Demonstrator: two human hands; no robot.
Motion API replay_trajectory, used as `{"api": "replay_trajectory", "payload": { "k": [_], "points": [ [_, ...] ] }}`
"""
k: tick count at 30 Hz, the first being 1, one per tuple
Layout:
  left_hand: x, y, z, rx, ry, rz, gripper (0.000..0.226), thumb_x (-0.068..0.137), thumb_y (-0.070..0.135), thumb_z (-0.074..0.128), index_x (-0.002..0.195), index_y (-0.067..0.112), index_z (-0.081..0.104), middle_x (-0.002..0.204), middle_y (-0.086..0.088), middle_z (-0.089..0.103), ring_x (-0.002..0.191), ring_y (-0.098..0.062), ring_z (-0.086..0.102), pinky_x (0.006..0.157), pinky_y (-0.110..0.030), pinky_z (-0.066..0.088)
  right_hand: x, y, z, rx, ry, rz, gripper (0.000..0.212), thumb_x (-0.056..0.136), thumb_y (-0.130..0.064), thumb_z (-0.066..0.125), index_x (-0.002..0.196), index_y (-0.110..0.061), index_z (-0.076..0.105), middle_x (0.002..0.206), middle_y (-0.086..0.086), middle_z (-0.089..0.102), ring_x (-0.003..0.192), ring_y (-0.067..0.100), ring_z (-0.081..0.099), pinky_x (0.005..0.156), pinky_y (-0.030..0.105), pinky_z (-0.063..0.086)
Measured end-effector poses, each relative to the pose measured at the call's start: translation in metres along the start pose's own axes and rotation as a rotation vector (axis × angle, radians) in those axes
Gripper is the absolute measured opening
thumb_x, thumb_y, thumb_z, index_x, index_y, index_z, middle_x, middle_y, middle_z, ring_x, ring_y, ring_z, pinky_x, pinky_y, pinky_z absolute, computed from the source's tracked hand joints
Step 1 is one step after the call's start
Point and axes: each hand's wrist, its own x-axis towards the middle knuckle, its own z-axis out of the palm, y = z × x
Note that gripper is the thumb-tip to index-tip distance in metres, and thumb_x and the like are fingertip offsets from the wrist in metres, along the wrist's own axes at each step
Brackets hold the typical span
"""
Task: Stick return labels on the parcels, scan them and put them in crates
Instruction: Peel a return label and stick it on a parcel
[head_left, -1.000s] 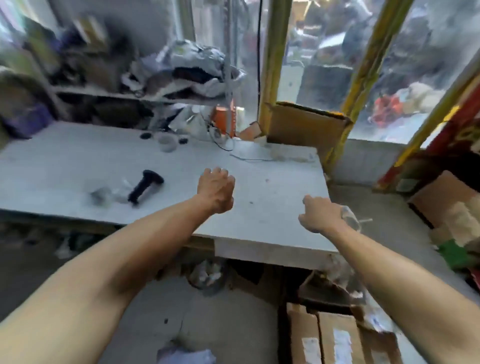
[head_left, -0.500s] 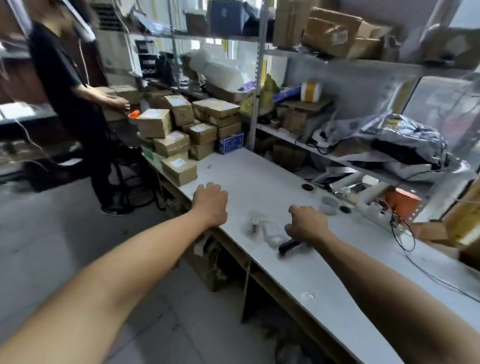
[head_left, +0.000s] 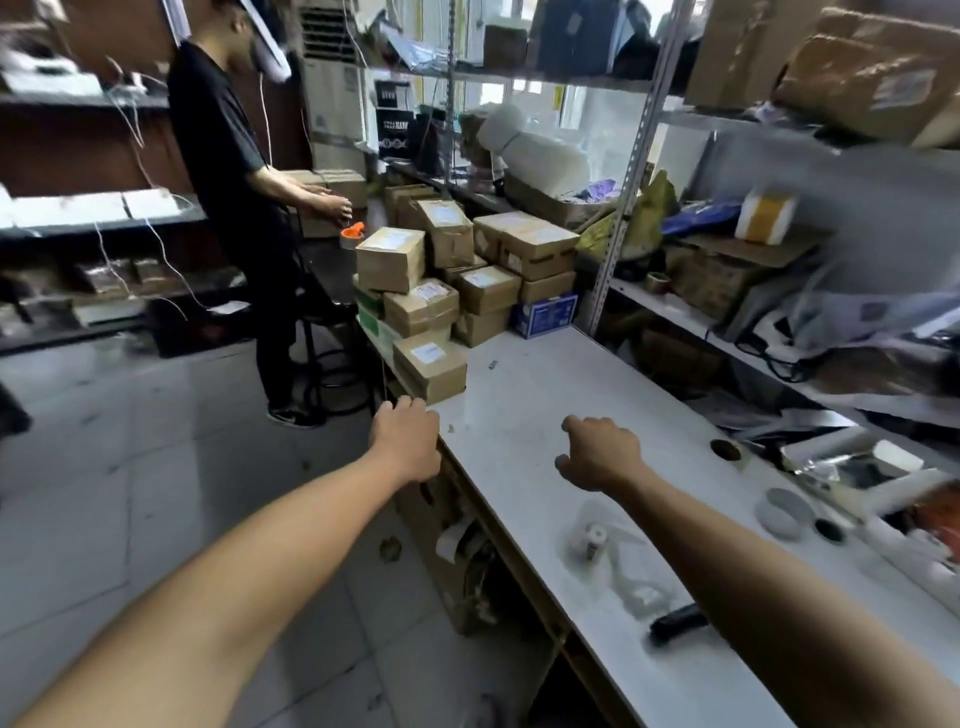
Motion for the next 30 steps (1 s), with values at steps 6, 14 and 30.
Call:
{"api": "replay_trajectory", "payload": {
  "k": [6, 14, 30],
  "points": [
    [0.101, -0.012, -0.009, -0.014, 0.051, 0.019, 0.042, 0.094, 0.034, 0.051, 0.131, 0.015, 0.054, 0.133, -0.007, 0.053, 0.125, -0.026, 0.046, 0.097, -0.037, 0.04, 0.112, -0.002, -0.003, 0.026, -0.023, -0.023, 0.047, 0.095, -0.04, 0.059, 0.135, -0.018, 0.05, 0.126, 0.008, 0.062, 0.115, 0.03, 0.055, 0.085, 0.036, 0.045],
    [0.222, -0.037, -0.029, 0.02, 0.132, 0.049, 0.044, 0.093, 0.04, 0.054, 0.129, 0.015, 0.056, 0.132, -0.007, 0.054, 0.125, -0.026, 0.047, 0.099, -0.039, 0.04, 0.247, -0.01, -0.02, 0.118, -0.005, -0.044, 0.045, 0.094, -0.037, 0.059, 0.133, -0.017, 0.052, 0.126, 0.009, 0.062, 0.115, 0.03, 0.057, 0.081, 0.035, 0.044],
    [0.388, -0.126, 0.005, -0.255, 0.141, 0.024, 0.039, 0.088, 0.035, 0.054, 0.122, 0.016, 0.055, 0.13, -0.007, 0.05, 0.123, -0.026, 0.046, 0.095, -0.041, 0.041, 0.429, -0.075, -0.004, 0.278, -0.067, -0.037, 0.038, 0.095, -0.039, 0.062, 0.127, -0.021, 0.054, 0.113, 0.002, 0.063, 0.097, 0.018, 0.061, 0.079, 0.032, 0.057]
  ]
}}
